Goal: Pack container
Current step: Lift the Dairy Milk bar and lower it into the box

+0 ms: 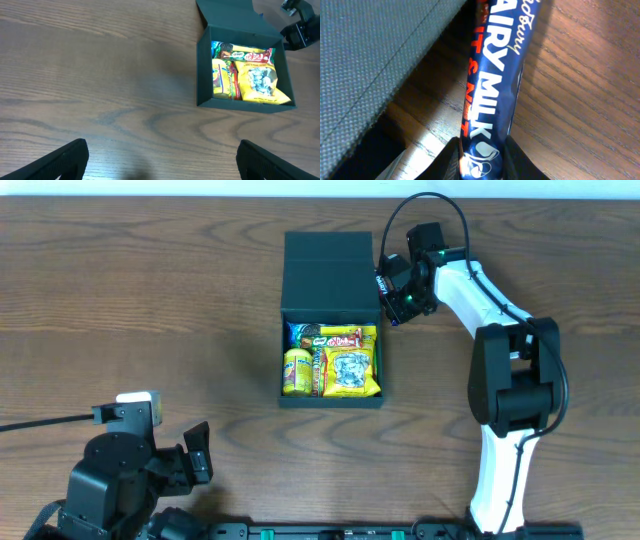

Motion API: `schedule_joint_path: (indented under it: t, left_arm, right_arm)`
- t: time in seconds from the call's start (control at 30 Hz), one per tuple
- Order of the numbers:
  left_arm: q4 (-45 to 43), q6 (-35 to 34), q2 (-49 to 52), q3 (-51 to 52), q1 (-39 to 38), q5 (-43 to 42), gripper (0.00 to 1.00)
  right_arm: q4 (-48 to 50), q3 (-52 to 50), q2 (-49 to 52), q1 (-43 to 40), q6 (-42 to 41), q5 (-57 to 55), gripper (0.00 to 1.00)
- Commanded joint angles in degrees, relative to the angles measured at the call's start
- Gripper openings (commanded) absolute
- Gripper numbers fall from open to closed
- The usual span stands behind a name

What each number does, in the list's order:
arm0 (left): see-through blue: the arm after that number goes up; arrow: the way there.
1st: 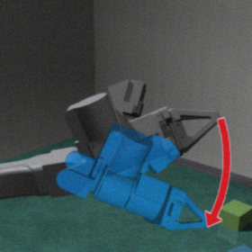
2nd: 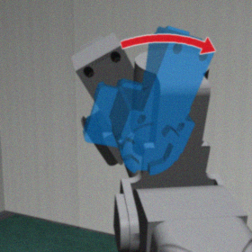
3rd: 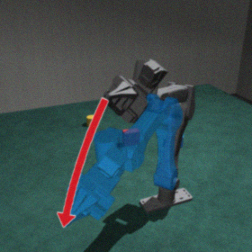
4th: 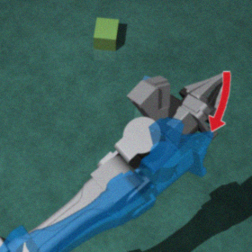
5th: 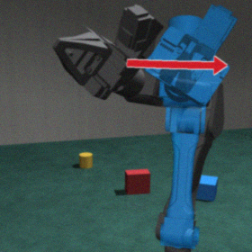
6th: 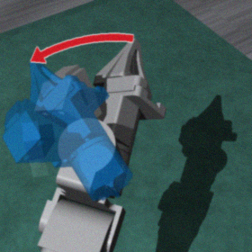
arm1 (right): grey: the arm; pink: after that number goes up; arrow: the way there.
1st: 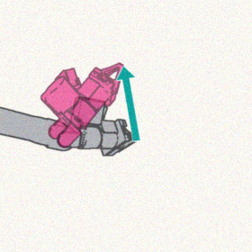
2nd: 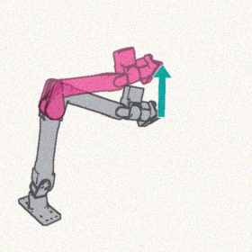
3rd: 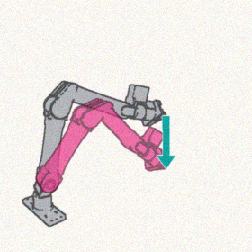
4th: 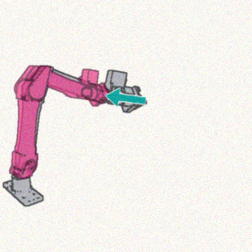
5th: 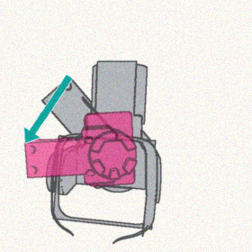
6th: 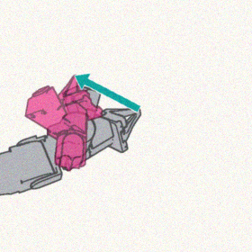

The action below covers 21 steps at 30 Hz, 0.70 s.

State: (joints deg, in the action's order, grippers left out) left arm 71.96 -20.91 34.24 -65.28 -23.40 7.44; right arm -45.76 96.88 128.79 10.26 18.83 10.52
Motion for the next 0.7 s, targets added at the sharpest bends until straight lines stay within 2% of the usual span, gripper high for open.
schedule_joint_path:
  t: [0.0,0.2,0.43,0.67]
  left_arm:
    - [0.02,0.61,-0.2,-0.02,0.24,-0.44,0.95]
    - [0.04,0.83,-0.2,-0.02,0.24,-0.44,0.95]
    - [0.24,0.83,-0.2,-0.02,0.24,-0.46,0.95]
    - [0.24,1.68,-0.2,-0.02,0.24,-0.48,0.95]
  right_arm:
    - [-0.52,-0.24,1.27,0.26,0.0,-0.2,0.22]
    - [-1.86,0.76,-1.9,0.22,0.02,-0.2,0.21]
    - [-3.32,1.79,-10.29,0.42,1.44,-0.2,0.2]
    - [-6.93,1.79,-19.54,3.37,9.92,-0.24,0.15]
